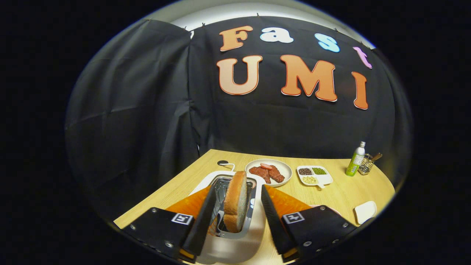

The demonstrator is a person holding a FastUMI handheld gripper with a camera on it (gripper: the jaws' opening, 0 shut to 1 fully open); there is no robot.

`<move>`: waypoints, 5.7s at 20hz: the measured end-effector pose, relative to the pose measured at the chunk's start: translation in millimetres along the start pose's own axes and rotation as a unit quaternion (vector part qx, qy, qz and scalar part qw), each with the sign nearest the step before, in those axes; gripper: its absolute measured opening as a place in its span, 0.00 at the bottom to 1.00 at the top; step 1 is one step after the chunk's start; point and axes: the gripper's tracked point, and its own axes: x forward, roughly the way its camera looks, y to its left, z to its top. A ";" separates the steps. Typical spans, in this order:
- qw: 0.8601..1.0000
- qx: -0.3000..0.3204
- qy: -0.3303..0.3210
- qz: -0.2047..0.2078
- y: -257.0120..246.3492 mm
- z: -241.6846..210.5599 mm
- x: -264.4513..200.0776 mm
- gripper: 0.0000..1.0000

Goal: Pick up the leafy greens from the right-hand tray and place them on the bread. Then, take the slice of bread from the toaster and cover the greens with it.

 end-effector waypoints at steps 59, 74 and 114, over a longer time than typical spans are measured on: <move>0.995 0.062 0.075 -0.010 -158.9 -85.9 -12.6 0.12; 0.991 0.069 0.115 -0.015 -216.8 -123.0 -5.8 0.34; 0.991 0.030 -0.026 -0.126 -385.0 -38.9 -92.9 0.97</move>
